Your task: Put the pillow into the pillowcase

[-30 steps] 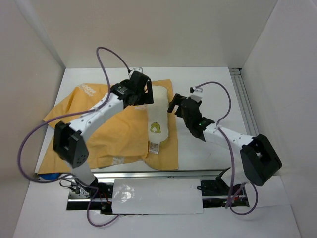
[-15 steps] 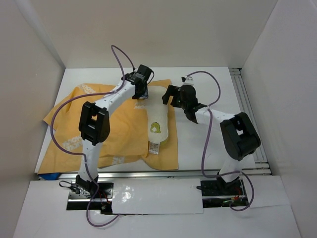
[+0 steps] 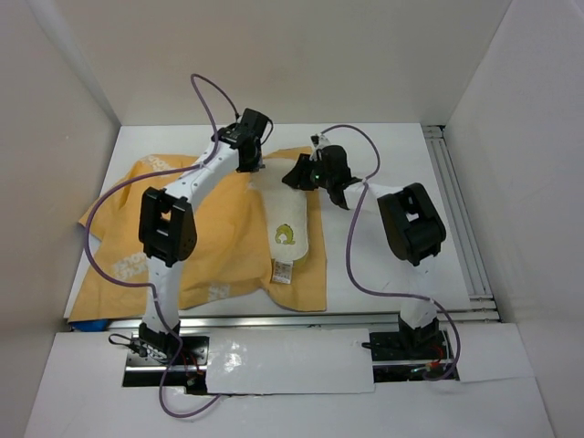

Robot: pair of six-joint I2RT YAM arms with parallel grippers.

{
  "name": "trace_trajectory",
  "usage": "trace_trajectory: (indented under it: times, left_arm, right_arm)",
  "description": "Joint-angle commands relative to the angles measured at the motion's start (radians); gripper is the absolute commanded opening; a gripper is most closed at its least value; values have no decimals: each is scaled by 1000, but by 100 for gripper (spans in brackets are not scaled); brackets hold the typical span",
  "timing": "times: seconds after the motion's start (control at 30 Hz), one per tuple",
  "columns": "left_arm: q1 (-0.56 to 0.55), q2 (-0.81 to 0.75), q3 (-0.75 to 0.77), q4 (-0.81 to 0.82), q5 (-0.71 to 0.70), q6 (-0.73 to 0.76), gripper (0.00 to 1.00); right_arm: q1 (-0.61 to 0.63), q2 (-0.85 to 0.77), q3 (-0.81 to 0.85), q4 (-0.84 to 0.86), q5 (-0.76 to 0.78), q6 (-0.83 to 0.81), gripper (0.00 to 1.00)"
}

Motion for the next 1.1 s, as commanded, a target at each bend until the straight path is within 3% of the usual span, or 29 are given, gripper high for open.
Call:
trace_trajectory:
  times: [0.0, 0.03, 0.1, 0.27, 0.4, 0.53, 0.67, 0.7, 0.77, 0.93, 1.07]
  left_arm:
    - [-21, -100, 82, 48, 25, 47, 0]
    - [-21, -114, 93, 48, 25, 62, 0]
    - [-47, -169, 102, 48, 36, 84, 0]
    - [-131, -309, 101, 61, 105, 169, 0]
    - [-235, -413, 66, 107, 157, 219, 0]
    - [-332, -435, 65, 118, 199, 219, 0]
    - [-418, -424, 29, 118, 197, 219, 0]
    - [-433, -424, 29, 127, 224, 219, 0]
    - [-473, -394, 19, 127, 260, 219, 0]
    - [-507, -370, 1, 147, 285, 231, 0]
    - [-507, -340, 1, 147, 285, 243, 1]
  right_arm:
    - [-1, -27, 4, 158, -277, -17, 34]
    - [-1, -57, -22, 195, -314, -33, 26]
    - [-1, -178, -137, 313, -360, -89, 0]
    - [24, -442, -376, 485, -412, -271, 0]
    - [51, -626, -598, 709, -450, -287, 0]
    - [86, -749, -630, 722, -370, -327, 0]
    - [120, -702, -682, 913, -250, -256, 0]
    - [129, -676, -691, 944, -154, -203, 0]
    - [129, -560, -700, 1000, -57, -129, 0]
    - [120, -363, -668, 1041, 51, 9, 6]
    - [111, -309, -637, 935, 118, 20, 9]
